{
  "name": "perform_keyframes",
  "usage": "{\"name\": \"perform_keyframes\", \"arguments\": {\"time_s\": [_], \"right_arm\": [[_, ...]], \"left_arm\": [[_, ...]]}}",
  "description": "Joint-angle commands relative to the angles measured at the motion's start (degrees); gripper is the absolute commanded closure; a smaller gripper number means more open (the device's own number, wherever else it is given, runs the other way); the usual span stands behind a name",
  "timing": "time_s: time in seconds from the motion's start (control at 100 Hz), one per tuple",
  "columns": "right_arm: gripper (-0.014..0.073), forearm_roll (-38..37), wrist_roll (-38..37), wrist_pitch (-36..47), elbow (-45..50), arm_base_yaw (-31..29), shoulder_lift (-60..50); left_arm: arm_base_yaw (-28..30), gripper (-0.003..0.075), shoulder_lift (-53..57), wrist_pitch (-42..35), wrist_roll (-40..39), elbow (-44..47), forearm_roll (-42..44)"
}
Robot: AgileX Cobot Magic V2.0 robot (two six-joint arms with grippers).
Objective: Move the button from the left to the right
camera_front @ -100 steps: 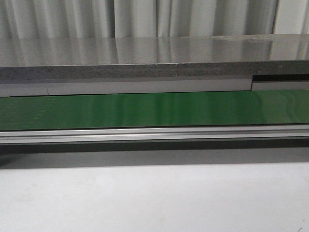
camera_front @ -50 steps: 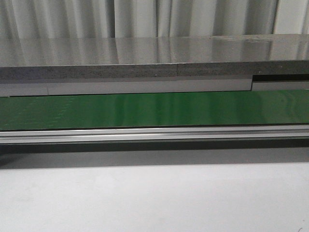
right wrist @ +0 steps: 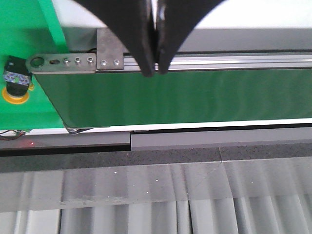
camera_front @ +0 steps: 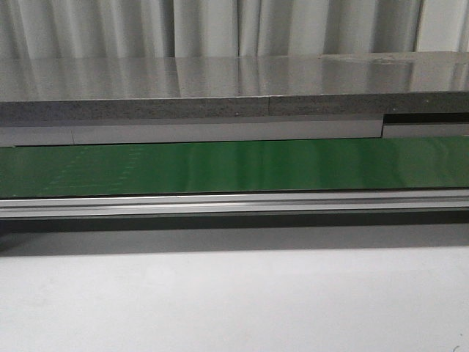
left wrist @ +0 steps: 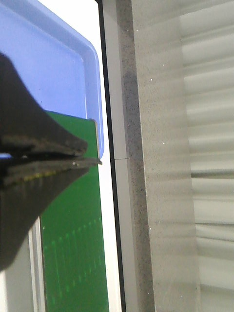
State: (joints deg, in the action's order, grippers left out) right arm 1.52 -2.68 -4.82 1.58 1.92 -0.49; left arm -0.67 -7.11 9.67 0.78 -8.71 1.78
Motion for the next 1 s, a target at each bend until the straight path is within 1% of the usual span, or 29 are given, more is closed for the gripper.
{"name": "perform_keyframes", "arguments": {"time_s": [0.0, 0.12, 0.27, 0.34, 0.43, 0.99], "right_arm": [[0.0683, -0.28, 0.01, 4.82, -0.98, -0.06, -1.17], [0.0683, -0.28, 0.01, 4.82, -0.98, -0.06, -1.17], [0.0683, -0.28, 0.01, 4.82, -0.98, -0.06, -1.17], [0.0683, -0.28, 0.01, 4.82, -0.98, -0.06, -1.17], [0.0683, -0.28, 0.01, 4.82, -0.98, -0.06, -1.17], [0.0683, -0.28, 0.01, 4.82, -0.98, -0.06, -1.17]], "left_arm": [[-0.29, 0.0741, 1.04, -4.76, -1.72, 0.06, 1.21], [-0.29, 0.0741, 4.34, -5.17, -1.84, 3.02, 1.21], [-0.29, 0.0741, 7.88, -5.58, -4.37, 6.92, 1.21], [-0.29, 0.0741, 9.14, -7.26, -4.37, 8.97, 1.21], [-0.29, 0.0741, 9.12, -11.21, -4.68, 11.44, 1.21], [-0.29, 0.0741, 9.12, -10.80, -4.68, 11.47, 1.21]]}}
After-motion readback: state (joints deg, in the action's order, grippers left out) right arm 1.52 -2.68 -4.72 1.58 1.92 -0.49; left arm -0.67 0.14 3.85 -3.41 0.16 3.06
